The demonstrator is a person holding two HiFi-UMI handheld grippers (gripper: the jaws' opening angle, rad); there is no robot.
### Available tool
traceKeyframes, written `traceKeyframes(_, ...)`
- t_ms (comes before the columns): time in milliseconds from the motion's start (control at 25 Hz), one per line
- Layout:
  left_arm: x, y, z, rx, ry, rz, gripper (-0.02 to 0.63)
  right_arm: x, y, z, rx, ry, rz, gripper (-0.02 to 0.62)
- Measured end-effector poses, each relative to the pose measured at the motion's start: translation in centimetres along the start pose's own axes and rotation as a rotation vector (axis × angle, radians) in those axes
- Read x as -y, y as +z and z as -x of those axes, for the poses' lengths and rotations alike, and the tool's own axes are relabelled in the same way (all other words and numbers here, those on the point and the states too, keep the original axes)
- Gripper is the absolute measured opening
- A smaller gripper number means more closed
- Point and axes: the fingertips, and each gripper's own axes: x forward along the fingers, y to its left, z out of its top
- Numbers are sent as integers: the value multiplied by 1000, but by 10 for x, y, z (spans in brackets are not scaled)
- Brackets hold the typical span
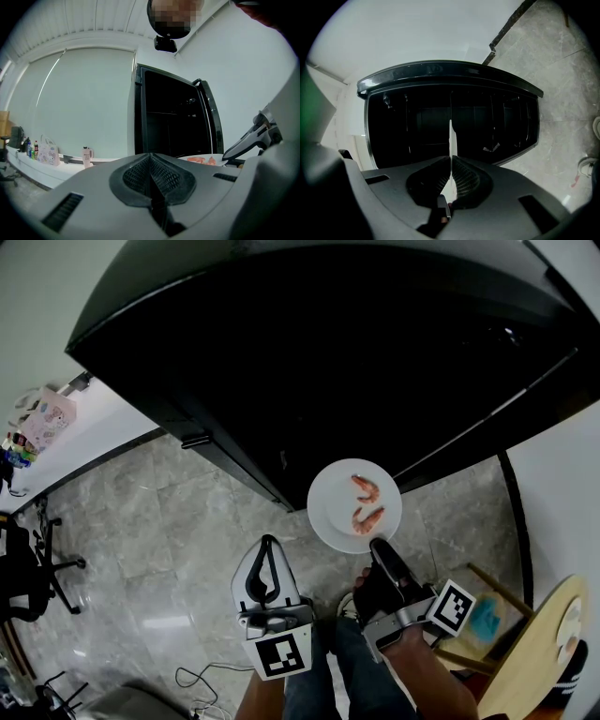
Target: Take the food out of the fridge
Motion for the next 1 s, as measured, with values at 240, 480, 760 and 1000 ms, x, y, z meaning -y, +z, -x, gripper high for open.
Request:
traceKeyframes(240, -1, 3, 1, 7, 0, -2, 12, -5, -7, 2, -13, 9, 8, 29)
traceKeyframes(480, 0, 6, 2, 10, 2, 2, 12, -13, -8, 8, -17, 21, 19, 29)
traceKeyframes(760, 2, 16, 4, 20, 5, 8, 14, -26, -12, 14, -23, 33, 25, 29)
traceKeyframes(1000, -2, 35, 6, 17, 9, 5, 14, -41, -19, 20, -28, 30, 20, 29)
